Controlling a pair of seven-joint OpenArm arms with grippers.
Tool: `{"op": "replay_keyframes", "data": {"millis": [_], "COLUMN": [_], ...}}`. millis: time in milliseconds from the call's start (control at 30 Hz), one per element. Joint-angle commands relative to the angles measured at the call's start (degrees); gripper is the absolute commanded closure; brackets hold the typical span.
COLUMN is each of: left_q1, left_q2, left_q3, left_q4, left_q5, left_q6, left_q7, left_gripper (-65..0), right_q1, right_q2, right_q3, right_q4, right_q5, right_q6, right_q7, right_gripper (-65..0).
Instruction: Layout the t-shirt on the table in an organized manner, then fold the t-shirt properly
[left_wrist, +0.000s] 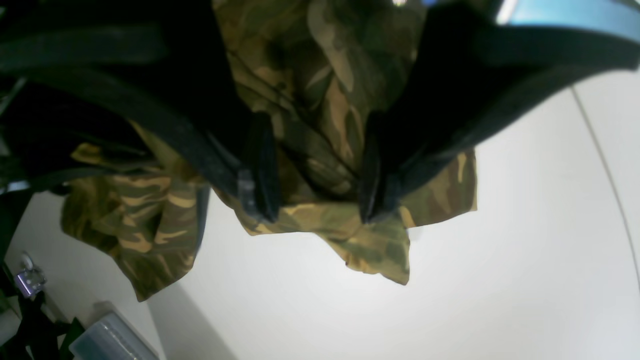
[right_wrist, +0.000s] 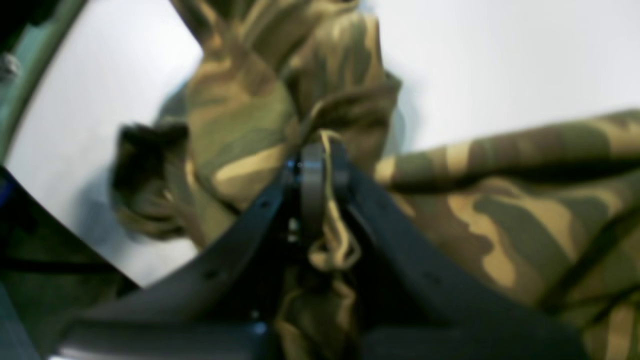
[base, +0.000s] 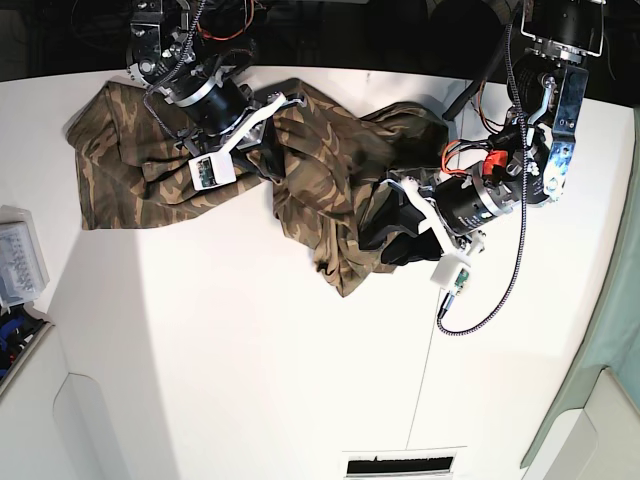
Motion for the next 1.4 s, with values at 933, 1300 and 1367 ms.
{"op": "replay_keyframes", "data": {"millis": [933,1300,1367], "left_q1": [-1.4,-1.4,-1.4], "left_q2": [-4.9,-3.0,-1.8], "left_q3": [-4.9,-4.9,-4.9], "left_q4": [-9.1,-12.1,-12.1], "left_q5": [0.7,-6.6,-6.5], "left_q6": [1.6,-2.6,-2.6], "left_q7": [-2.4,-1.4,-1.4], "left_gripper": [-30.0,-29.9,-29.9], "right_q1": [0.3,0.6,0.6], "right_q2": [-0.2,-0.1,-0.2], "right_q3": [-13.7,-10.7,-10.7], "right_q4": [5.4,-2.5,-3.1], "right_q5": [-5.7,-6.5,-6.5], "right_q6": [-4.6,-4.0,-3.9], "right_q7": [0.7,2.7,4.5], "right_gripper": [-27.5,-27.4,-25.8]}}
